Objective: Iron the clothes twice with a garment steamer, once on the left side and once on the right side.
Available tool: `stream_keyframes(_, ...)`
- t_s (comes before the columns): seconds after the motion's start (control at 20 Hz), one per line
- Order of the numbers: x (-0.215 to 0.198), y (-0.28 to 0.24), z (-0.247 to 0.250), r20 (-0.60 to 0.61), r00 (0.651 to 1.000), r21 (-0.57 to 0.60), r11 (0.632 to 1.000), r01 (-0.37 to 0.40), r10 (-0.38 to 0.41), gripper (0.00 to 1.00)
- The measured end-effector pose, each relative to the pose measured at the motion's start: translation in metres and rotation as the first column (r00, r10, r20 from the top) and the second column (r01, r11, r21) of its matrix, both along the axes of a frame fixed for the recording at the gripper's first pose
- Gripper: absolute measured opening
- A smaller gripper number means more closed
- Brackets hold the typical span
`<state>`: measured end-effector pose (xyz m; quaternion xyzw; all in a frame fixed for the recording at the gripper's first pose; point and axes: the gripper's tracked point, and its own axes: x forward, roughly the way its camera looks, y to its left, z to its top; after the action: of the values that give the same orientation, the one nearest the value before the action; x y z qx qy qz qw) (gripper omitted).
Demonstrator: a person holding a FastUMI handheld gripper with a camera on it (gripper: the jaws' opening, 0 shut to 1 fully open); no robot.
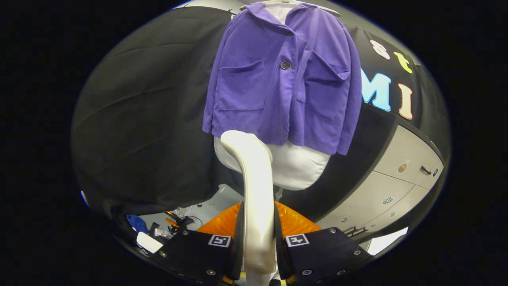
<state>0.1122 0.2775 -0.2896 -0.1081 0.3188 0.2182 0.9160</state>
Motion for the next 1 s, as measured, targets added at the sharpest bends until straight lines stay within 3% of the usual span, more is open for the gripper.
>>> stream_keyframes(0.5,-0.022,-0.095,0.093,0.152,0.979,0.156,0.981,0.113,-0.137,0.36)
stream_keyframes(1.0,-0.076,-0.225,0.168,0.247,0.903,0.236,0.926,0.295,-0.351,0.36)
